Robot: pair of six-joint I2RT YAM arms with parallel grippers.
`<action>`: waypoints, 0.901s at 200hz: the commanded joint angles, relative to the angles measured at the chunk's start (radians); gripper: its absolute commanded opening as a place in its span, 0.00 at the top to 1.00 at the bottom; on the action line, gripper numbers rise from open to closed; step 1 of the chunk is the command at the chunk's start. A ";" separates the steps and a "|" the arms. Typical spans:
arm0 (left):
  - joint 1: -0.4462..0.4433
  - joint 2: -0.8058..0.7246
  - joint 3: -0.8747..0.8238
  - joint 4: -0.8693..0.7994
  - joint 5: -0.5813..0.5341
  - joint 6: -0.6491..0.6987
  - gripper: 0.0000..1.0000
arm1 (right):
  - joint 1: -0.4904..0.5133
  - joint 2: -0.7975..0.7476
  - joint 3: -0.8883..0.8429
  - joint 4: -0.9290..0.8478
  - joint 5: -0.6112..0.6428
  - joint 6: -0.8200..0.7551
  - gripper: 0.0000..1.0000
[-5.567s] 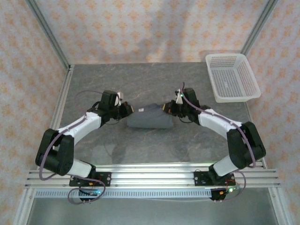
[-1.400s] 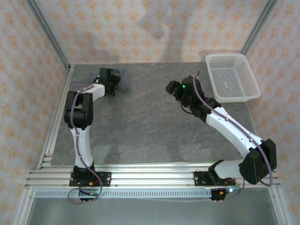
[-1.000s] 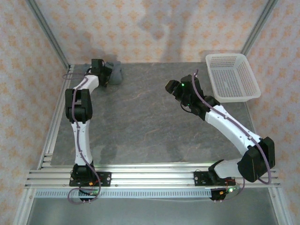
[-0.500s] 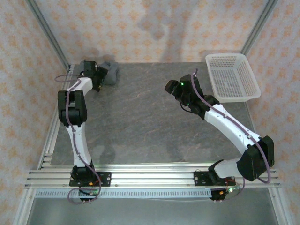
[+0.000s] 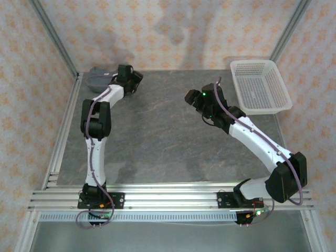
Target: Fold the inside-out t-shirt
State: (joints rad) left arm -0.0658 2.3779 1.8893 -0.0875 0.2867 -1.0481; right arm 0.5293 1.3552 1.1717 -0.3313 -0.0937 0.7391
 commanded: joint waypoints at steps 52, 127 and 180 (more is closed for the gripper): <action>0.041 0.197 0.249 -0.056 -0.117 0.007 0.39 | -0.005 -0.011 0.022 -0.017 -0.011 -0.006 0.23; 0.132 0.284 0.452 -0.191 -0.157 0.048 0.37 | -0.005 0.012 0.051 -0.044 -0.004 -0.020 0.23; 0.180 0.227 0.435 -0.189 -0.105 0.134 0.27 | -0.005 0.020 0.069 -0.055 -0.008 -0.016 0.23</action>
State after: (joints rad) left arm 0.0940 2.6587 2.3150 -0.2432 0.1921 -0.9905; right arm 0.5293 1.3796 1.1954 -0.3580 -0.1108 0.7349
